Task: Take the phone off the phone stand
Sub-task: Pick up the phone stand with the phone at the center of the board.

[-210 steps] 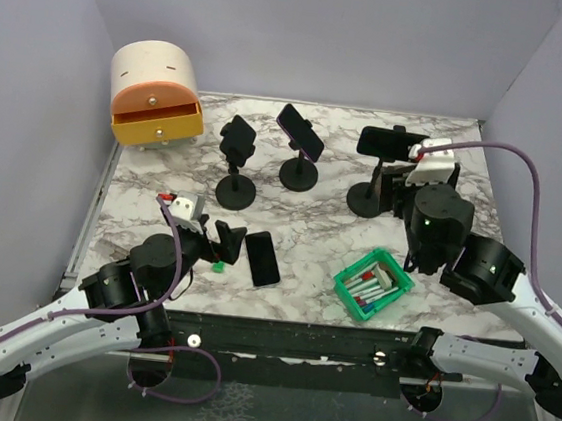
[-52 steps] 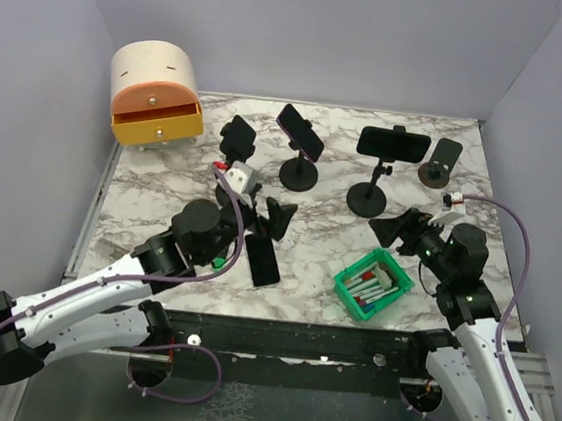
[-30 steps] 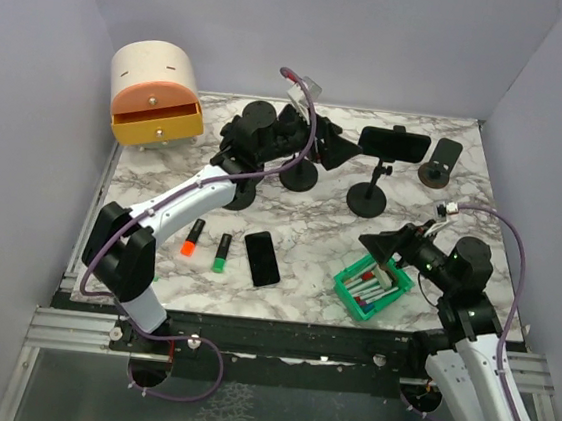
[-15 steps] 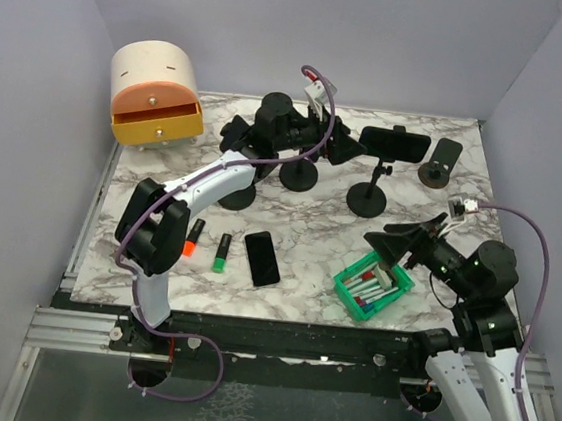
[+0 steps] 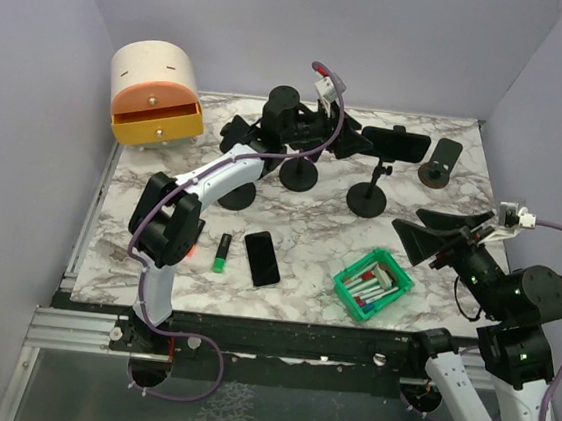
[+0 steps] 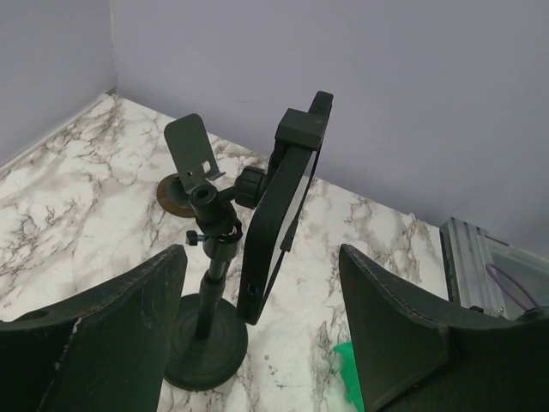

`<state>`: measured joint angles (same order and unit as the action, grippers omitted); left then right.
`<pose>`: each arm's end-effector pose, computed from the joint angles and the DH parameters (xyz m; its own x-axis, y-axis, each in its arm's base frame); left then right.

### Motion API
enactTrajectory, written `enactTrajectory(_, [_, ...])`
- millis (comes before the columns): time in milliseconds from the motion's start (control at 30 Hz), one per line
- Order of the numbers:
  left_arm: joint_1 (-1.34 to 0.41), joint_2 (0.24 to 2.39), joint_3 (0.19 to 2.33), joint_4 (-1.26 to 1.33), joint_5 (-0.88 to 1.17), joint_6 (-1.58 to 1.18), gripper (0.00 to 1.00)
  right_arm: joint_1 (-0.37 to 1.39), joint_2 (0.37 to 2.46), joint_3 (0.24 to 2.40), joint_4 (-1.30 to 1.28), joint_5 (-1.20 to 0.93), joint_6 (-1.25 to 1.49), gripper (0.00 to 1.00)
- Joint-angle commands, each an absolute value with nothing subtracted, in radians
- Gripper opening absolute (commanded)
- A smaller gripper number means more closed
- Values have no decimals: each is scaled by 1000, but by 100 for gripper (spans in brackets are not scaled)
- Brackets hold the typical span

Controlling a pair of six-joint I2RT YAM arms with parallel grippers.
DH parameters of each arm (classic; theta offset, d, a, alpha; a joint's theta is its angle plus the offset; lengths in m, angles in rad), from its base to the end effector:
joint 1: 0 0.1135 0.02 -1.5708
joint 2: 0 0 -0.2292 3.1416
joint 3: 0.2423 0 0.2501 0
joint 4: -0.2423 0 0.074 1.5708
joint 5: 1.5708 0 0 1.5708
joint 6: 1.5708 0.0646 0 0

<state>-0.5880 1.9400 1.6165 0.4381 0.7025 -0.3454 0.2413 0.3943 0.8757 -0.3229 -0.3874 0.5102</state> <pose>0.3716 -0.2979 0.3211 -0.2346 -0.1541 -0.9598 0.9331 0.2410 -0.2668 0.1184 0.0543 0.3883 -0.1512 0.4285 -0.8908 -0.5840 0.6884 0.4302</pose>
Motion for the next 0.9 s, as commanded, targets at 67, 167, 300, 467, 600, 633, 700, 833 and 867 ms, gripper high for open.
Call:
enactTrajectory(67, [-584, 1979, 1647, 465, 792, -328, 70, 250, 368, 888, -382, -291, 477, 83])
enactTrajectory(167, [-586, 1994, 1655, 466, 799, -331, 68, 250, 370, 894, -390, -286, 472, 83])
enactTrajectory(300, [-593, 2014, 1676, 468, 809, -339, 61, 252, 370, 894, -398, -275, 465, 83])
enactTrajectory(467, [-598, 2037, 1710, 469, 829, -366, 50, 254, 363, 889, -406, -256, 458, 83])
enactTrajectory(600, [-605, 2043, 1721, 472, 830, -374, 44, 258, 355, 885, -413, -247, 452, 83])
enactTrajectory(633, [-608, 2042, 1721, 472, 830, -374, 42, 258, 354, 884, -414, -245, 451, 83])
enactTrajectory(700, [-614, 2042, 1721, 474, 827, -370, 37, 259, 351, 883, -416, -241, 449, 83])
enactTrajectory(833, [-624, 2037, 1723, 474, 827, -365, 23, 259, 345, 880, -419, -237, 448, 84])
enactTrajectory(867, [-624, 2033, 1723, 474, 827, -365, 19, 259, 342, 879, -419, -235, 448, 84])
